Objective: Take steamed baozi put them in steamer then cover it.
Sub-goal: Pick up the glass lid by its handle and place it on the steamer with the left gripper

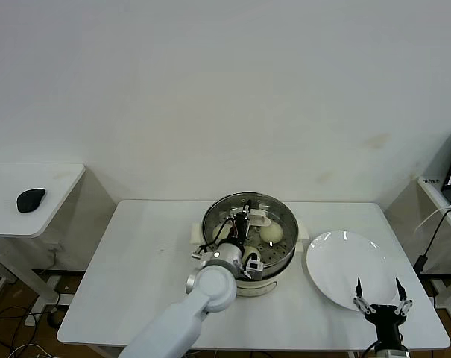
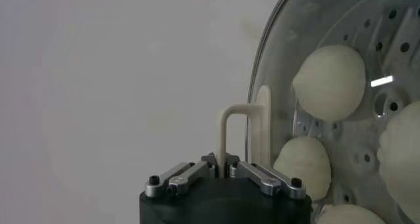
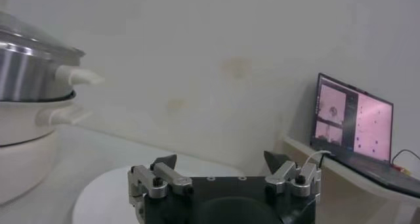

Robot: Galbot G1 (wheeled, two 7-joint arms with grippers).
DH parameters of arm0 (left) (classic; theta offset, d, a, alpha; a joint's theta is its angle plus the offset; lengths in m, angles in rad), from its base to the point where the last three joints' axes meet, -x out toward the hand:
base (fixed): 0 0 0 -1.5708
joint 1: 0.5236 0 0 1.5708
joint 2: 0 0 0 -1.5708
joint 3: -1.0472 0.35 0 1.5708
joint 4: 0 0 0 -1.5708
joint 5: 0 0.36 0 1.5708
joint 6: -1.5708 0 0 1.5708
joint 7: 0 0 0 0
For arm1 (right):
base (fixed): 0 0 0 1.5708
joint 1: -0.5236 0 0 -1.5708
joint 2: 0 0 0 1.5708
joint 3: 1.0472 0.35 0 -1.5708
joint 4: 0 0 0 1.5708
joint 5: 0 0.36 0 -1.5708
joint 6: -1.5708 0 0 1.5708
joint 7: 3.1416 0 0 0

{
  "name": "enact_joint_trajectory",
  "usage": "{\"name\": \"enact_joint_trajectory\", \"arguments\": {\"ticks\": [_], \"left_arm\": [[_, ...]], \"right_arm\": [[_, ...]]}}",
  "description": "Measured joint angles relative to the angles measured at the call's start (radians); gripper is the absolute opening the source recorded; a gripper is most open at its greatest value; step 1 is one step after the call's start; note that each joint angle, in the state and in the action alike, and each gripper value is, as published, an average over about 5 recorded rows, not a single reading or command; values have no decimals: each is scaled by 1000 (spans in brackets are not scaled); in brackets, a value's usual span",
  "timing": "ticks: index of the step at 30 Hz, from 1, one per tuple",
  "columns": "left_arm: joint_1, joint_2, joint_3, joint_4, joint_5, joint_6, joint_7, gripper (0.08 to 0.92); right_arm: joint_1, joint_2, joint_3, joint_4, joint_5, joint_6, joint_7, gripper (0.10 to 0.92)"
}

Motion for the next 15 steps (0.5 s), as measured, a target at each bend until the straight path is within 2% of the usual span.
{"name": "enact_joint_trajectory", "arguments": {"ticks": [4, 15], "left_arm": [[5, 0, 0, -1, 2, 1, 0, 189], [47, 44, -24, -89, -30, 2, -14, 495]], "right_arm": [[1, -3, -3, -1, 2, 0, 0, 823], [3, -5, -10, -6, 2, -3, 0, 823]]}}
